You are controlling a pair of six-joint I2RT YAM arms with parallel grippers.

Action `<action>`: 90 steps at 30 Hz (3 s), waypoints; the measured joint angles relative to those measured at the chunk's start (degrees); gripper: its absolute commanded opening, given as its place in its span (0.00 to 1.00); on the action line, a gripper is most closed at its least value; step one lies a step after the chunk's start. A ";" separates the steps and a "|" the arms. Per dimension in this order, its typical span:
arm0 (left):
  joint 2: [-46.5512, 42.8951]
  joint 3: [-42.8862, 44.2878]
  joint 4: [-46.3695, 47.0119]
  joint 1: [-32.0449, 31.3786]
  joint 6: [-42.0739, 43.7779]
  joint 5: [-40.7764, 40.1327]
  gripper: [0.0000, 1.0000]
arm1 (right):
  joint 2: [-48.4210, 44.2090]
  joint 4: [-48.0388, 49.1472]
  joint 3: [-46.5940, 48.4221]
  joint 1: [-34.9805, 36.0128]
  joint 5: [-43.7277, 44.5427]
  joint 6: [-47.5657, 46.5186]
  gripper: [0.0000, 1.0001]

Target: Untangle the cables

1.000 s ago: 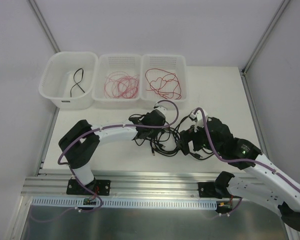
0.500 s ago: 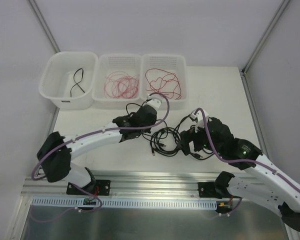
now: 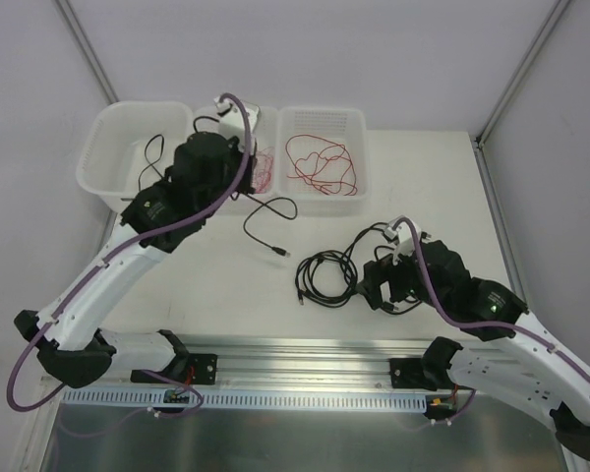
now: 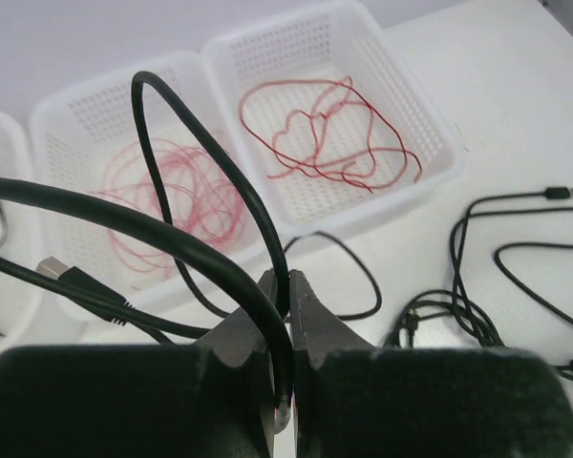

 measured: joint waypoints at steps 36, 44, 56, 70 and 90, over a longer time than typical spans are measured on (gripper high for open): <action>19.89 26.25 9.40 40.39 9.25 -8.52 0.00 | -0.72 -1.46 -2.56 0.00 -7.17 -1.03 0.98; 25.38 19.67 11.26 41.51 7.10 -7.23 0.00 | -0.87 -0.85 -4.66 0.00 -9.09 -1.03 0.98; 34.58 13.86 12.52 48.63 4.63 2.38 0.28 | -0.44 0.09 -4.70 0.00 -10.36 -1.03 0.98; 36.96 9.60 13.64 52.15 0.79 8.98 0.99 | 1.01 0.04 -4.70 0.00 -10.05 -0.76 0.98; -12.09 -31.69 14.43 30.51 -14.34 31.12 0.99 | 10.36 -0.39 -7.89 -8.44 -1.57 9.84 0.85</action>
